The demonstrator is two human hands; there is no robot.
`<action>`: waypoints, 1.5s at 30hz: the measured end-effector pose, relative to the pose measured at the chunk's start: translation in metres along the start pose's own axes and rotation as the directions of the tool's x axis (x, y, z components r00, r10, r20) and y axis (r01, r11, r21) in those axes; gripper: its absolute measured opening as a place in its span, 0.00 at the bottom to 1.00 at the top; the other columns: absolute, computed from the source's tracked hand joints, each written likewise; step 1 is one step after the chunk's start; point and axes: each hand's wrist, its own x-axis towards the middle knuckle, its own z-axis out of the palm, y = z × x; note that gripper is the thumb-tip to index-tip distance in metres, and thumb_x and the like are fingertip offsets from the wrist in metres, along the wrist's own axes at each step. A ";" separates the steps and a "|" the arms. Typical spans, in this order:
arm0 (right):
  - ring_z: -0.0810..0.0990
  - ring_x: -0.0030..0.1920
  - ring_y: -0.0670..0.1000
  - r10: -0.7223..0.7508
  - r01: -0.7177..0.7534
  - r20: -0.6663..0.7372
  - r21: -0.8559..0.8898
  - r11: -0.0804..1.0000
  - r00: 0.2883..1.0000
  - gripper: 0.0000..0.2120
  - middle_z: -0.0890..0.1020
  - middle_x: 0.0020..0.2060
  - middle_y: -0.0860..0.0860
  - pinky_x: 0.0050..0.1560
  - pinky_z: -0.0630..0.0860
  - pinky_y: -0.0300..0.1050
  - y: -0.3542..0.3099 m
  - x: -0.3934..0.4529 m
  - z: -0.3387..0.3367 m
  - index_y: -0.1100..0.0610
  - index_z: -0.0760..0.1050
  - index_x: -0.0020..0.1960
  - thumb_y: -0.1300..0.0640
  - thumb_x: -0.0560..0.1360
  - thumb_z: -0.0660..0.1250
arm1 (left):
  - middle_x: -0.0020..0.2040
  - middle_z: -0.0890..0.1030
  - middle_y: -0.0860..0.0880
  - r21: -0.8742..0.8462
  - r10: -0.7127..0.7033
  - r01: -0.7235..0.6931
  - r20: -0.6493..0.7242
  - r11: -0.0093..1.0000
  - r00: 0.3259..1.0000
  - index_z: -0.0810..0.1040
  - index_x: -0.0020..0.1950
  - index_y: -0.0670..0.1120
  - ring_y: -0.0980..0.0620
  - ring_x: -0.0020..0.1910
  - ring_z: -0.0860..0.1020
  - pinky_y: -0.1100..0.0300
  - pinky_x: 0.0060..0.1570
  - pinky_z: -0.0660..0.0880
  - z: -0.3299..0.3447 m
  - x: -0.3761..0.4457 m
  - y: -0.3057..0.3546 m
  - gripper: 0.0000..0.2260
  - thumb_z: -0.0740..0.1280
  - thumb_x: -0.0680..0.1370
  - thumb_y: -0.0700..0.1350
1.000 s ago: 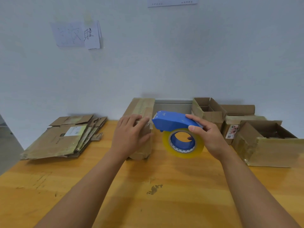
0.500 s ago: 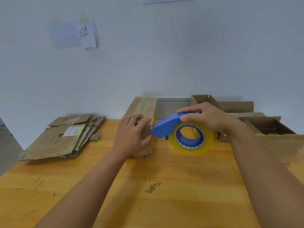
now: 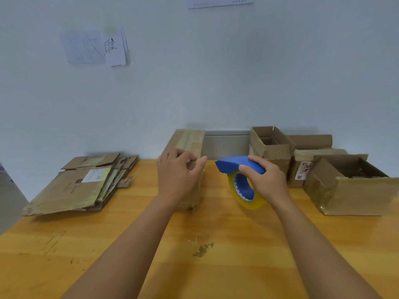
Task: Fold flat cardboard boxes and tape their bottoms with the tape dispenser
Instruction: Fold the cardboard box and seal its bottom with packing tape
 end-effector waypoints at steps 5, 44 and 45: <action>0.76 0.53 0.46 -0.017 0.024 -0.125 0.051 0.998 0.992 0.24 0.76 0.55 0.40 0.50 0.75 0.41 0.010 -0.023 0.036 0.47 0.76 0.68 0.44 0.74 0.73 | 0.48 0.76 0.52 0.094 0.096 -0.092 -0.039 0.991 0.995 0.82 0.48 0.50 0.49 0.51 0.72 0.51 0.61 0.67 0.006 -0.004 -0.003 0.08 0.71 0.72 0.53; 0.74 0.50 0.45 -0.083 0.090 -0.106 0.060 0.994 0.991 0.20 0.76 0.57 0.52 0.47 0.72 0.39 0.018 -0.059 0.061 0.40 0.67 0.73 0.50 0.81 0.61 | 0.52 0.78 0.53 0.151 0.144 -0.150 0.048 0.977 0.988 0.82 0.59 0.57 0.49 0.56 0.73 0.57 0.50 0.56 -0.006 0.004 -0.013 0.12 0.64 0.80 0.57; 0.74 0.50 0.48 -0.129 0.127 -0.070 -0.028 0.991 0.989 0.24 0.75 0.53 0.51 0.46 0.73 0.45 0.013 -0.056 0.057 0.40 0.65 0.75 0.53 0.81 0.63 | 0.52 0.78 0.52 0.156 0.153 -0.159 0.051 0.975 0.987 0.82 0.59 0.56 0.49 0.56 0.73 0.57 0.49 0.56 -0.006 0.003 -0.014 0.12 0.65 0.79 0.57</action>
